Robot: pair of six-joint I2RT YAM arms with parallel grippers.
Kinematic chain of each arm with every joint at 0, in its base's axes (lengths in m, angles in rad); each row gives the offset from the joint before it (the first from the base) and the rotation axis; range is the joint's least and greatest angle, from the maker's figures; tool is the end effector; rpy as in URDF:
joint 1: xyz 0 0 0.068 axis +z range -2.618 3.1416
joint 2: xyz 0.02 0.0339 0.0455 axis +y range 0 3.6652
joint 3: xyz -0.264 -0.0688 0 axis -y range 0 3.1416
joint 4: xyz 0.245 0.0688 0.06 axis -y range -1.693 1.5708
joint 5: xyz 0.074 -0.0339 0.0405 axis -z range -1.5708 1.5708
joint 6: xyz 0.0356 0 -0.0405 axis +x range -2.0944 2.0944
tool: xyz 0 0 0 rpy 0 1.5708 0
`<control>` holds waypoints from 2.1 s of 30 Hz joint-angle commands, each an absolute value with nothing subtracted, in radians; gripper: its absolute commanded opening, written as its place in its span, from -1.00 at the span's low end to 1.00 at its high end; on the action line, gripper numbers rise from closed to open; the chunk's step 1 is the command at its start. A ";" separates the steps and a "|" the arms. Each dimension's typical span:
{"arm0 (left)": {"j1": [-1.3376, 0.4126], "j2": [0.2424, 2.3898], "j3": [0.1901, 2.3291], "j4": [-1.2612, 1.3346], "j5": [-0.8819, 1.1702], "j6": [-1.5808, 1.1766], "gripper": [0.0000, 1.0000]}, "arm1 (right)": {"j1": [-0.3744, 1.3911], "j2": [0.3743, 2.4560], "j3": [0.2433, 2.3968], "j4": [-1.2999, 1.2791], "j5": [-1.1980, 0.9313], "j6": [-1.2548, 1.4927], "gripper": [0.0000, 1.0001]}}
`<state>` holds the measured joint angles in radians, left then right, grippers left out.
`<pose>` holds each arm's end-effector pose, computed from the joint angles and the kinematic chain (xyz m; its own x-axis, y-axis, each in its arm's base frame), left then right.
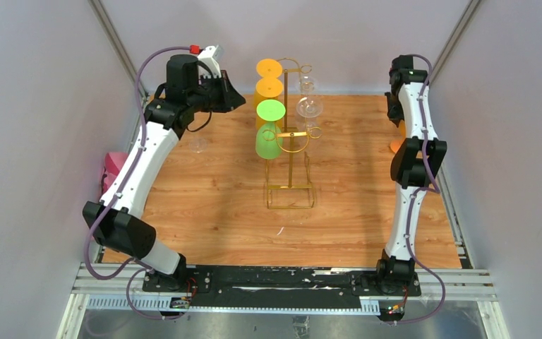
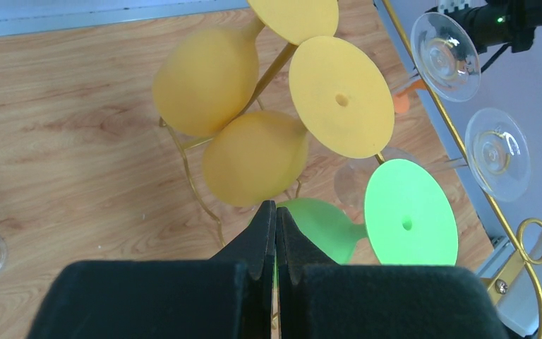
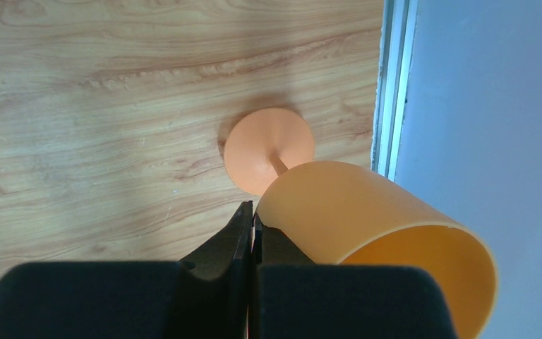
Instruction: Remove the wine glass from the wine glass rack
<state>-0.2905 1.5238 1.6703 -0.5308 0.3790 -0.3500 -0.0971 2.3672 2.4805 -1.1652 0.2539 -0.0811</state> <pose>0.3224 -0.1101 0.4322 -0.5414 -0.1706 -0.8233 0.4355 0.7807 -0.4482 0.4959 -0.0573 0.2912 -0.8791 0.0068 -0.4766 0.1471 0.9550 -0.2576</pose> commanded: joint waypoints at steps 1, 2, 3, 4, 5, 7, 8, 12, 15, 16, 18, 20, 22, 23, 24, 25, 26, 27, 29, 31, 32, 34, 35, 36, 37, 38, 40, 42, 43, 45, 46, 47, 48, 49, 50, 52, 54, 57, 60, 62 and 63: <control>-0.296 1.489 1.652 -0.504 0.367 -0.339 -1.00 | -0.116 2.358 2.413 -1.108 0.285 -0.106 -1.00; -0.296 1.490 1.650 -0.500 0.368 -0.340 -1.00 | -0.117 2.356 2.402 -1.099 0.288 -0.105 -1.00; -0.296 1.492 1.650 -0.499 0.368 -0.342 -1.00 | -0.116 2.354 2.396 -1.091 0.293 -0.106 -1.00; -0.296 1.496 1.650 -0.498 0.370 -0.343 -1.00 | -0.116 2.353 2.390 -1.087 0.299 -0.106 -1.00; -0.296 1.500 1.652 -0.498 0.372 -0.343 -1.00 | -0.117 2.353 2.384 -1.080 0.300 -0.106 -1.00; -0.296 1.504 1.654 -0.497 0.375 -0.346 -1.00 | -0.117 2.349 2.373 -1.078 0.294 -0.106 -1.00; -0.296 1.508 1.656 -0.498 0.377 -0.347 -1.00 | -0.116 2.350 2.366 -1.077 0.294 -0.103 -1.00; -0.296 1.525 1.682 -0.518 0.388 -0.345 -1.00 | -0.118 2.327 2.304 -1.058 0.282 -0.084 -0.91; -0.297 1.531 1.701 -0.534 0.390 -0.342 -1.00 | -0.118 2.296 2.251 -1.031 0.272 -0.073 -0.76; -0.298 1.530 1.702 -0.535 0.392 -0.343 -1.00 | -0.118 2.286 2.242 -1.026 0.266 -0.072 -0.60; -0.299 1.530 1.705 -0.534 0.394 -0.346 -1.00 | -0.118 2.268 2.232 -1.023 0.261 -0.069 -0.40; -0.300 1.533 1.708 -0.536 0.397 -0.349 -1.00 | -0.118 2.253 2.227 -1.023 0.266 -0.070 -0.29; -0.302 1.540 1.715 -0.543 0.399 -0.351 -1.00 | -0.117 2.238 2.224 -1.028 0.268 -0.071 -0.20; -0.304 1.545 1.722 -0.549 0.402 -0.352 -1.00 | -0.118 2.231 2.224 -1.033 0.263 -0.072 -0.19; -0.305 1.550 1.729 -0.555 0.407 -0.352 -1.00 | -0.118 2.225 2.223 -1.038 0.261 -0.071 -0.18; -0.306 1.555 1.735 -0.559 0.411 -0.354 -1.00 | -0.118 2.217 2.221 -1.041 0.262 -0.071 -0.18; -0.307 1.559 1.740 -0.562 0.414 -0.355 -1.00 | -0.118 2.207 2.218 -1.044 0.265 -0.071 -0.17; -0.310 1.561 1.743 -0.564 0.417 -0.357 -1.00 | -0.118 2.199 2.216 -1.045 0.267 -0.071 -0.13; -0.315 1.561 1.747 -0.564 0.420 -0.358 -1.00 | -0.118 2.185 2.218 -1.047 0.272 -0.071 -0.10; -0.319 1.560 1.747 -0.564 0.421 -0.357 -1.00 | -0.118 2.172 2.221 -1.048 0.272 -0.072 -0.10; -0.320 1.561 1.747 -0.565 0.423 -0.356 -1.00 | -0.117 2.169 2.227 -1.048 0.272 -0.072 -0.07; -0.321 1.562 1.747 -0.572 0.422 -0.354 -1.00 | -0.118 2.172 2.245 -1.058 0.268 -0.074 -0.03; -0.321 1.563 1.746 -0.575 0.421 -0.352 -1.00 | -0.117 2.177 2.258 -1.068 0.267 -0.074 -0.02; -0.321 1.563 1.745 -0.578 0.419 -0.351 -1.00 | -0.118 2.187 2.275 -1.078 0.265 -0.074 -0.02; -0.321 1.562 1.743 -0.580 0.420 -0.351 -1.00 | -0.118 2.196 2.285 -1.082 0.258 -0.074 -0.02; -0.321 1.562 1.742 -0.581 0.421 -0.350 -1.00 | -0.118 2.207 2.293 -1.084 0.248 -0.076 -0.02; -0.321 1.561 1.736 -0.581 0.423 -0.348 -1.00 | -0.119 2.229 2.309 -1.090 0.215 -0.076 -0.20; -0.321 1.559 1.732 -0.584 0.426 -0.343 -1.00 | -0.119 2.255 2.321 -1.096 0.203 -0.072 -0.21; -0.321 1.557 1.729 -0.584 0.426 -0.340 -1.00 | -0.120 2.258 2.319 -1.093 0.213 -0.070 -0.20; -0.321 1.557 1.723 -0.588 0.425 -0.336 -1.00 | -0.120 2.250 2.298 -1.070 0.233 -0.067 -0.15; -0.321 1.557 1.721 -0.589 0.425 -0.333 -1.00 | -0.120 2.243 2.288 -1.058 0.235 -0.068 -0.13; -0.321 1.557 1.719 -0.591 0.424 -0.330 -1.00 | -0.120 2.234 2.282 -1.045 0.234 -0.068 -0.11; -0.321 1.558 1.716 -0.592 0.418 -0.327 -1.00 | -0.119 2.228 2.281 -1.040 0.227 -0.066 -0.10; -0.321 1.556 1.713 -0.592 0.411 -0.325 -1.00 | -0.120 2.218 2.282 -1.037 0.214 -0.065 -0.08; -0.321 1.556 1.709 -0.595 0.405 -0.323 -1.00 | -0.119 2.209 2.284 -1.034 0.200 -0.064 -0.05; -0.321 1.551 1.699 -0.598 0.385 -0.320 -1.00 | -0.118 2.188 2.287 -1.025 0.172 -0.063 0.04; -0.321 1.548 1.695 -0.599 0.370 -0.313 -1.00 | -0.116 2.175 2.300 -1.025 0.157 -0.063 0.10; -0.321 1.544 1.690 -0.605 0.351 -0.303 -1.00 | -0.112 2.160 2.326 -1.026 0.161 -0.064 0.16; -0.321 1.543 1.681 -0.604 0.342 -0.294 -1.00 | -0.110 2.142 2.337 -1.025 0.159 -0.065 0.16; -0.321 1.543 1.672 -0.604 0.331 -0.289 -1.00 | -0.109 2.128 2.339 -1.017 0.161 -0.064 0.16; -0.321 1.543 1.666 -0.603 0.322 -0.288 -1.00 | -0.109 2.120 2.340 -1.013 0.163 -0.063 0.16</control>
<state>-0.3161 1.5551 1.6875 -0.5903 0.3580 -0.3134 -0.1013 2.1895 2.3016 -1.0157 0.1684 -0.0700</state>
